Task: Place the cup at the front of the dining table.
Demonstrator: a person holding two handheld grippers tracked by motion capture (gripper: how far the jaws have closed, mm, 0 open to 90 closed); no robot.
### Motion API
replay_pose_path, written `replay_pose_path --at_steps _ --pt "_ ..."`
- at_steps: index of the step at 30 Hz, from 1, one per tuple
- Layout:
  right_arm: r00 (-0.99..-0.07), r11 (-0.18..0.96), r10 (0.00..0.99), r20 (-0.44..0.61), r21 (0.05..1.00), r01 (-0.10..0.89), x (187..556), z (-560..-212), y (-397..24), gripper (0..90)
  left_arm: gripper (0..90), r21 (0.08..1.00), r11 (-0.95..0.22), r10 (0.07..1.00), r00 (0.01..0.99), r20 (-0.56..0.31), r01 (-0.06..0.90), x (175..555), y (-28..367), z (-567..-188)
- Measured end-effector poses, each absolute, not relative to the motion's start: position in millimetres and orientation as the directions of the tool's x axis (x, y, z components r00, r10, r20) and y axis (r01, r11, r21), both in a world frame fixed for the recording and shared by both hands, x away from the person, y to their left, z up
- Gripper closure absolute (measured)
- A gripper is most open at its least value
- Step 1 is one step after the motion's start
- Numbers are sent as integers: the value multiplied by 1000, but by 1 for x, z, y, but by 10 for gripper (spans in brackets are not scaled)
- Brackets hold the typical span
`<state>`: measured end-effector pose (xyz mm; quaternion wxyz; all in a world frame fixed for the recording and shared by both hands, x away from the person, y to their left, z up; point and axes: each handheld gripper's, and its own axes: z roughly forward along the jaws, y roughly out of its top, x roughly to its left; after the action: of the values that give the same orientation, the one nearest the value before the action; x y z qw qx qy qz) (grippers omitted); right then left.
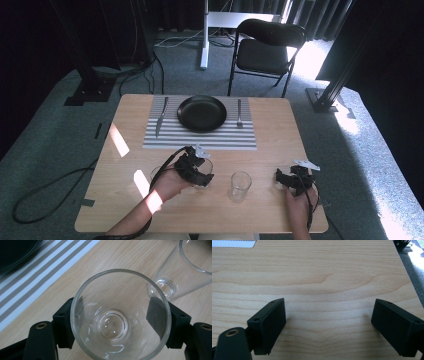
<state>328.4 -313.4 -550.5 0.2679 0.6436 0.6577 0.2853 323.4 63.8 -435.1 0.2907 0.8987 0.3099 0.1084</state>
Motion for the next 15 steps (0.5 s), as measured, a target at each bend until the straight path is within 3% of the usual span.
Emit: replay_pose_path --at_steps 15 --pt "-28 8 1000 15 720 694 328 -551 -313 118 286 597 -619 649 761 21 511 339 73 -424"
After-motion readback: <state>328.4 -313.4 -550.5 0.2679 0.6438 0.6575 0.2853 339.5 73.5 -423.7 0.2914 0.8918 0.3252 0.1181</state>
